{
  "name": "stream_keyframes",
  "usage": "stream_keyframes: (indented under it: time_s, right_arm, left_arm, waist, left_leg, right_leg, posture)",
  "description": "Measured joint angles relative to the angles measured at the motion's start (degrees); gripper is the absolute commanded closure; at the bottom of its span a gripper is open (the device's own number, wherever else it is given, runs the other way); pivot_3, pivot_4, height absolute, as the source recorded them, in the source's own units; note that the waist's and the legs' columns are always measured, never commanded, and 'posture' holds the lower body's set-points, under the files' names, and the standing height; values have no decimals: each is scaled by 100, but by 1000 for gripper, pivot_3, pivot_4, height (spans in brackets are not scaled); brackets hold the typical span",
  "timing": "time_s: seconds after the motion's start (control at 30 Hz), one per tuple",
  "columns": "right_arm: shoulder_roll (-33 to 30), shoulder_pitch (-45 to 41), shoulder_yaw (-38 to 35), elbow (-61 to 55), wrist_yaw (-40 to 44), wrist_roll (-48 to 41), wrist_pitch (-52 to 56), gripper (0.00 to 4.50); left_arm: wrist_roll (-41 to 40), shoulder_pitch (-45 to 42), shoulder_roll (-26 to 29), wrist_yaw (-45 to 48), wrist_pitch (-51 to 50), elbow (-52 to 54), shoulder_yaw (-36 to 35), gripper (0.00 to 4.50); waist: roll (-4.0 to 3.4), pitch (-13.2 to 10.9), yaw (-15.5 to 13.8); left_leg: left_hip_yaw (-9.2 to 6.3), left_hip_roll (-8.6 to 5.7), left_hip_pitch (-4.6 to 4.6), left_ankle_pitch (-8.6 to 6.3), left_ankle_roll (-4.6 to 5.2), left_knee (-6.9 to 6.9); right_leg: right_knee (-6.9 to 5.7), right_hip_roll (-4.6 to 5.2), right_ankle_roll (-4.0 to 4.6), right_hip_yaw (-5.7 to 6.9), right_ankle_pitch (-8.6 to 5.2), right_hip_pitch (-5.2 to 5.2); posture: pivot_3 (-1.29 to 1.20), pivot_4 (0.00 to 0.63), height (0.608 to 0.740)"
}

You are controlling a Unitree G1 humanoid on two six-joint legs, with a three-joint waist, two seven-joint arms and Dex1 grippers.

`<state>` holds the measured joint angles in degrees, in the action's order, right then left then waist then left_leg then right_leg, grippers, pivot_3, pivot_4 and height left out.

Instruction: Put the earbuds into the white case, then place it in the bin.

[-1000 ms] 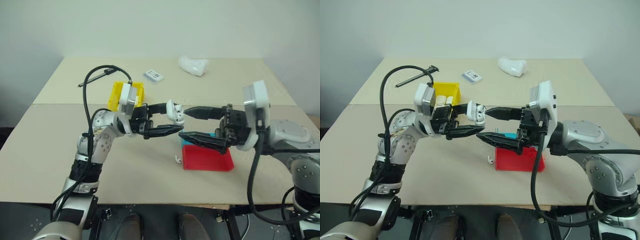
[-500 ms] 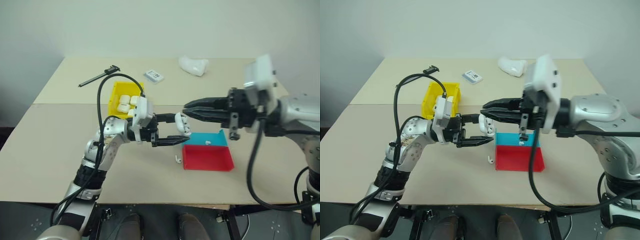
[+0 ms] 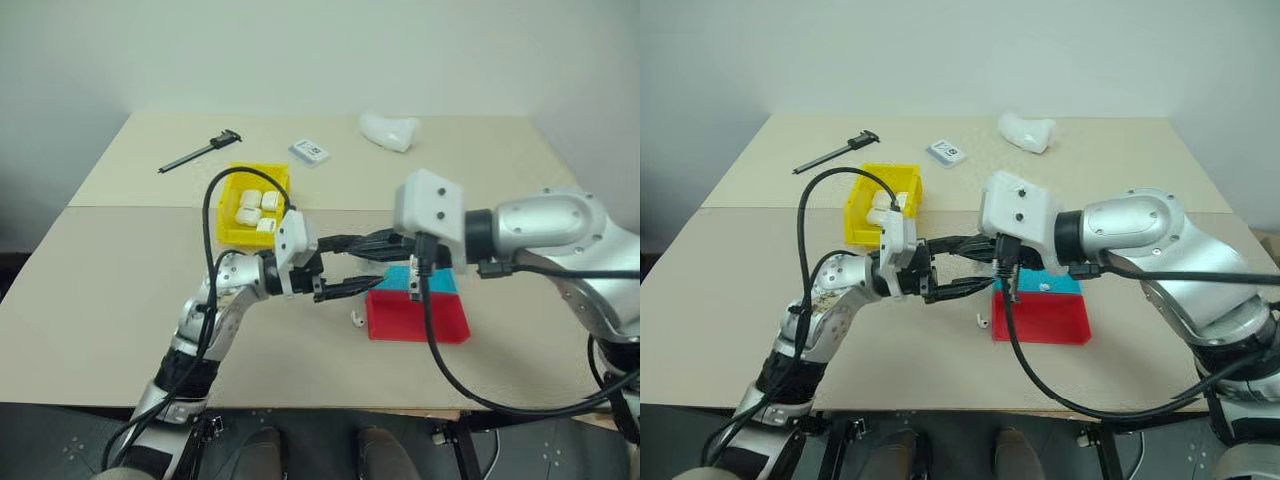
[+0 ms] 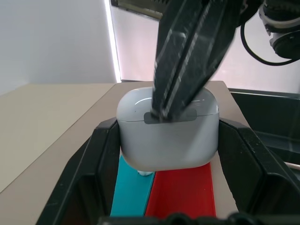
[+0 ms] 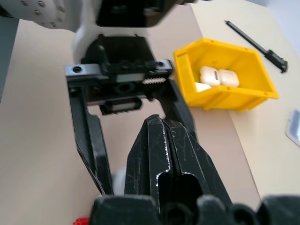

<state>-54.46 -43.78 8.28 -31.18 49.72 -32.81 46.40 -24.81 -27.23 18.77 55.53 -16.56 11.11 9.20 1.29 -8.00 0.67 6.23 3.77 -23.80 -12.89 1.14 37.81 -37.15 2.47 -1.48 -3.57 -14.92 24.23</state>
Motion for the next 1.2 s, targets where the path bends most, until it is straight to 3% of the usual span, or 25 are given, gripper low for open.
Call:
stream_keyframes:
  time_s: [0.17,0.3,0.47,0.7,0.77,0.93,1.07,1.2]
  right_arm:
    - [478,720,-869,-25,-375,-293,41,4478]
    - [1031,1311,-1508,-366,-1038,-364,-23,4478]
    - [1556,1589,-1217,-636,-1651,-283,62,4478]
    - [1557,1619,-895,-814,-1773,-160,92,4478]
    - [1550,1656,-884,-845,-1791,-134,92,4478]
    - [1547,1757,-884,-932,-1860,-115,93,4500]
    - [1547,1819,-852,-1014,-1901,-45,86,4500]
    - [1557,2181,-600,-1022,-1975,350,-152,4500]
  left_arm:
    - [-9,95,-159,-984,-55,610,-565,1673]
    - [689,-71,-725,-2909,-223,370,-1069,1673]
    - [1609,-1100,-907,-4565,22,-1243,-1458,1673]
    - [2158,-2359,-929,-5669,823,-4189,-1623,1673]
    - [2268,-2515,-924,-5847,1015,-4750,-1640,1673]
    - [2316,-2685,-899,-5733,1074,-5484,-1606,44]
    - [2258,-2656,-896,-5555,1263,-5379,-1611,44]
    - [1513,-1714,-655,-4281,935,-3638,-1626,44]
  waist:
    - [-2,3,8]
    - [0,4,-11]
    - [0,4,-10]
    - [3,2,-30]
    - [3,2,-31]
    - [3,2,-27]
    - [3,2,-25]
    - [0,4,40]
  left_leg:
    - [-3,-2,8,0,0,-1]
    - [-12,-6,6,0,0,2]
    - [-11,-10,4,0,0,1]
    - [1,-14,-5,0,1,0]
    - [4,-13,-6,-2,4,0]
    - [24,-13,-8,0,-1,0]
    - [24,-13,-7,1,-1,0]
    - [26,-5,-4,7,-14,-2]
  right_leg:
    - [-5,0,-2,-5,2,-7]
    - [-2,2,-8,0,6,-14]
    - [-1,1,-9,0,9,-9]
    - [13,2,-11,3,8,-4]
    - [14,2,-11,2,8,-4]
    - [9,2,-11,4,8,0]
    - [8,2,-10,5,8,-1]
    - [4,0,-9,-6,6,5]
  posture:
    - [0,150,740]
    - [0,150,740]
    - [0,150,740]
    - [0,150,740]
    - [0,150,740]
    - [0,150,740]
    - [0,150,740]
    - [0,150,740]
